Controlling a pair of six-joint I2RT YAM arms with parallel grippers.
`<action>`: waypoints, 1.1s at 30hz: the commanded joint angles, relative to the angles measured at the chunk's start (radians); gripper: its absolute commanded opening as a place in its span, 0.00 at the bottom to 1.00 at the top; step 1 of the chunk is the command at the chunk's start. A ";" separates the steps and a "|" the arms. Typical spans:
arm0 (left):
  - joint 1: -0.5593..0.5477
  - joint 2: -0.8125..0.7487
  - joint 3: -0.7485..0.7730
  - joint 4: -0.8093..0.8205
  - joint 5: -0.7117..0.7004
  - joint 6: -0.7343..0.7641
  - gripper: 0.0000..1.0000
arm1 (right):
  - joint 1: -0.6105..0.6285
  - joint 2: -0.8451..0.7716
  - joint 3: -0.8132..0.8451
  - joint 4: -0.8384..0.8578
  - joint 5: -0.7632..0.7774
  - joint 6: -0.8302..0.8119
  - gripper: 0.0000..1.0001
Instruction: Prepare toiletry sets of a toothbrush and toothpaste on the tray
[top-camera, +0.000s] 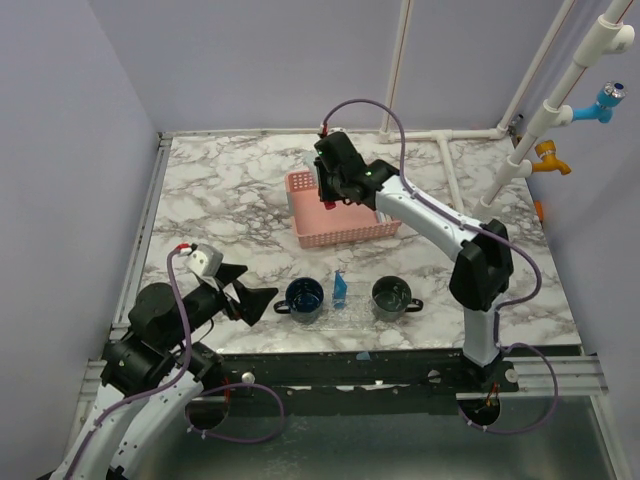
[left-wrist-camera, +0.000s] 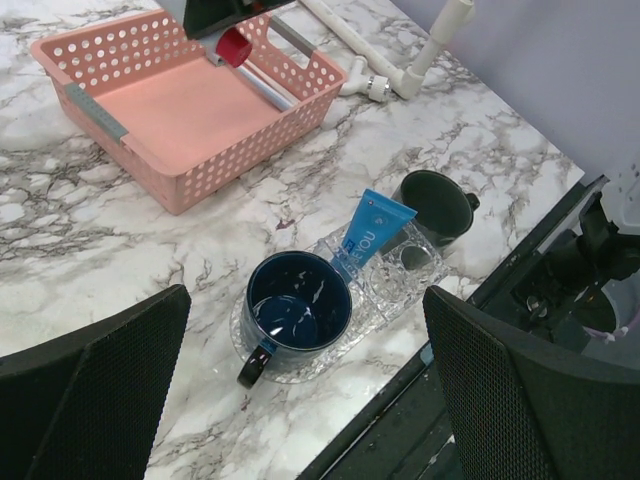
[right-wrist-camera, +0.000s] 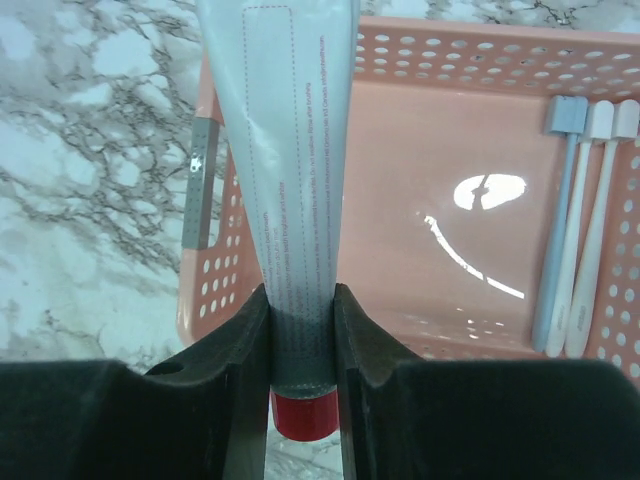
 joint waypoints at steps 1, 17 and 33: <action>0.001 0.031 0.008 0.007 -0.009 -0.027 0.99 | -0.007 -0.161 -0.140 0.127 -0.064 0.019 0.21; 0.001 0.134 0.028 0.163 0.067 -0.288 0.99 | 0.068 -0.626 -0.665 0.590 -0.260 0.305 0.21; 0.000 0.192 0.056 0.177 0.002 -0.371 0.99 | 0.317 -0.642 -0.694 0.779 -0.026 0.454 0.22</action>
